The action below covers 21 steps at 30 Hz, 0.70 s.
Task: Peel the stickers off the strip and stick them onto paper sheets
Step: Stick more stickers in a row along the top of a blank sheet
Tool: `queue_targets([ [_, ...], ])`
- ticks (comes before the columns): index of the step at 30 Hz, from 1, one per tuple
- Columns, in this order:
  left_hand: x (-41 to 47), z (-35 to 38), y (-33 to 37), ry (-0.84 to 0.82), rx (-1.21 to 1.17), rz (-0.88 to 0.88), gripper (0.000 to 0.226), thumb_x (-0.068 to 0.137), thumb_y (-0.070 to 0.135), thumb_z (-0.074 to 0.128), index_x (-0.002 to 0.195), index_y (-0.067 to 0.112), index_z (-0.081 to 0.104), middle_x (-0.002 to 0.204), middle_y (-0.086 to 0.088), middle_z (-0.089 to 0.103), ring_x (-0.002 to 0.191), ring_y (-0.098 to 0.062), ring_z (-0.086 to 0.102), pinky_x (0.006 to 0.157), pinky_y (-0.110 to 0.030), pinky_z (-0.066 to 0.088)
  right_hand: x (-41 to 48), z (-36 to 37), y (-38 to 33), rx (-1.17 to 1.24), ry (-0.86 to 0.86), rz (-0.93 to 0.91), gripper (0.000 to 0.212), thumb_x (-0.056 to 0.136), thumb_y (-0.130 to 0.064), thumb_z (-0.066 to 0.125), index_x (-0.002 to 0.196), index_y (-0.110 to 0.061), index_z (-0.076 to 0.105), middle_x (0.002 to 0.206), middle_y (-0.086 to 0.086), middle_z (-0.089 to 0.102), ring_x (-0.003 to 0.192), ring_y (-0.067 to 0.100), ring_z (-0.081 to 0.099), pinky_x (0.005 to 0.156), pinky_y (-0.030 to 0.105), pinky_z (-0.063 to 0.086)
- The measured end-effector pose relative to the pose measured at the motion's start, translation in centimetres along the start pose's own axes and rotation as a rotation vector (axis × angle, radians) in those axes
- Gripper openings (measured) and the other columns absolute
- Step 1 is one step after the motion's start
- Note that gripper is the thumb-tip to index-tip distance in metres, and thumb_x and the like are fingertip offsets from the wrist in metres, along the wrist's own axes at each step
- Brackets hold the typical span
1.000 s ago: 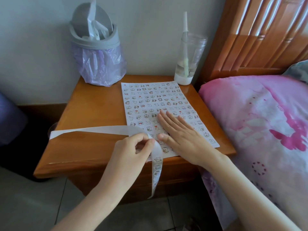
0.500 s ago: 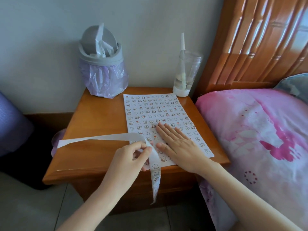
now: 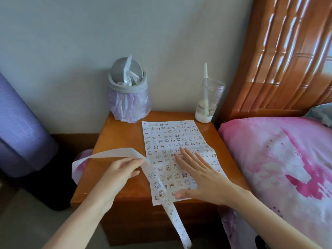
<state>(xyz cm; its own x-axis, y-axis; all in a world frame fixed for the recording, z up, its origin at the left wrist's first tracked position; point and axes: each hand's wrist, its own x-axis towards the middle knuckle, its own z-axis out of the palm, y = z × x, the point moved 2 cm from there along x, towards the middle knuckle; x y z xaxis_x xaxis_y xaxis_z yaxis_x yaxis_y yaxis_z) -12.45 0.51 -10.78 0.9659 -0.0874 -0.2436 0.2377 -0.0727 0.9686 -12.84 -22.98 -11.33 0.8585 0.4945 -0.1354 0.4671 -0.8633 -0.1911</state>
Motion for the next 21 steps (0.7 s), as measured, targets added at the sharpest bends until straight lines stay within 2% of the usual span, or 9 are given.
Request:
queue_targets([
  [3, -0.2, 0.1, -0.1, -0.031, -0.128, -0.017, 0.021, 0.087, 0.028, 0.059, 0.101, 0.017, 0.071, 0.111, 0.001, 0.070, 0.113, -0.014, 0.059, 0.109, -0.039, 0.036, -0.9, 0.2, -0.4, -0.054, 0.045, -0.095, 0.106, 0.074, -0.080, 0.043, 0.145, -0.033, -0.022, 0.148, -0.016, -0.036, 0.134, -0.001, -0.036, 0.109, 0.020, -0.027],
  [5, -0.2, 0.7, 0.3, -0.079, -0.211, -0.029, 0.018, 0.092, 0.019, 0.051, 0.098, 0.015, 0.068, 0.103, 0.002, 0.072, 0.109, -0.011, 0.060, 0.105, -0.035, 0.040, -1.3, 0.9, -0.5, -0.038, 0.071, -0.144, 0.092, 0.083, -0.071, 0.044, 0.149, -0.033, -0.006, 0.155, -0.016, -0.020, 0.138, -0.003, -0.025, 0.116, 0.024, -0.015],
  [7, 0.1, 1.0, 0.7, -0.101, -0.303, -0.075, 0.018, 0.094, 0.015, 0.046, 0.094, 0.018, 0.064, 0.097, 0.003, 0.070, 0.102, -0.009, 0.060, 0.100, -0.034, 0.041, -1.5, 1.6, -0.4, -0.024, 0.117, -0.181, 0.072, 0.089, -0.061, 0.044, 0.149, -0.032, 0.015, 0.157, -0.015, 0.003, 0.142, -0.005, -0.007, 0.119, 0.028, 0.004],
  [9, 0.8, 1.0, 0.6, -0.109, -0.379, -0.122, 0.017, 0.096, 0.015, 0.044, 0.100, 0.017, 0.061, 0.107, -0.001, 0.066, 0.104, -0.011, 0.058, 0.099, -0.034, 0.041, -1.8, 1.6, -0.4, -0.010, 0.197, -0.201, 0.061, 0.090, -0.060, 0.041, 0.143, -0.031, 0.036, 0.153, -0.016, 0.022, 0.141, -0.006, 0.011, 0.116, 0.025, 0.019],
  [11, 1.4, 0.8, 0.6, -0.103, -0.415, -0.154, 0.025, 0.096, 0.017, 0.045, 0.118, 0.011, 0.056, 0.122, -0.009, 0.061, 0.113, -0.018, 0.057, 0.095, -0.034, 0.043, -2.2, 1.0, -0.6, 0.103, 0.213, -0.178, 0.056, 0.090, -0.064, 0.035, 0.136, -0.036, 0.047, 0.149, -0.023, 0.026, 0.136, -0.016, 0.014, 0.111, 0.013, 0.021],
  [13, 1.9, 0.6, 0.3, -0.083, -0.456, -0.180, 0.031, 0.096, 0.019, 0.046, 0.125, 0.009, 0.051, 0.127, -0.012, 0.058, 0.115, -0.022, 0.056, 0.092, -0.033, 0.045, -2.3, 0.4, -0.9, 0.220, 0.192, -0.167, 0.051, 0.092, -0.061, 0.029, 0.133, -0.039, 0.051, 0.147, -0.029, 0.024, 0.132, -0.021, 0.019, 0.108, 0.007, 0.023],
  [15, 2.1, 0.3, 0.2, -0.082, -0.481, -0.188, 0.026, 0.095, 0.019, 0.048, 0.119, 0.009, 0.053, 0.126, -0.014, 0.057, 0.112, -0.023, 0.057, 0.090, -0.034, 0.046, -2.2, 0.1, -1.0, 0.271, 0.211, -0.168, 0.046, 0.094, -0.054, 0.029, 0.132, -0.039, 0.052, 0.144, -0.032, 0.030, 0.129, -0.019, 0.029, 0.105, 0.008, 0.031],
  [18, 2.2, 0.0, 0.0, -0.091, -0.504, -0.199, 0.021, 0.093, 0.018, 0.049, 0.112, 0.010, 0.055, 0.119, -0.013, 0.061, 0.106, -0.022, 0.059, 0.082, -0.033, 0.048, -1.6, 0.1, -1.1, 0.316, 0.288, -0.170, 0.044, 0.096, -0.050, 0.031, 0.131, -0.035, 0.053, 0.139, -0.028, 0.042, 0.126, -0.017, 0.036, 0.104, 0.010, 0.035],
  [21, 1.7, -0.9, 0.7, -0.100, -0.505, -0.127, 0.018, 0.090, 0.021, 0.050, 0.104, 0.013, 0.058, 0.109, -0.010, 0.067, 0.103, -0.021, 0.062, 0.080, -0.032, 0.048, -1.1, 0.0, -1.6, 0.348, 0.408, -0.165, 0.042, 0.097, -0.046, 0.033, 0.129, -0.030, 0.056, 0.132, -0.022, 0.052, 0.123, -0.016, 0.040, 0.102, 0.009, 0.036],
])
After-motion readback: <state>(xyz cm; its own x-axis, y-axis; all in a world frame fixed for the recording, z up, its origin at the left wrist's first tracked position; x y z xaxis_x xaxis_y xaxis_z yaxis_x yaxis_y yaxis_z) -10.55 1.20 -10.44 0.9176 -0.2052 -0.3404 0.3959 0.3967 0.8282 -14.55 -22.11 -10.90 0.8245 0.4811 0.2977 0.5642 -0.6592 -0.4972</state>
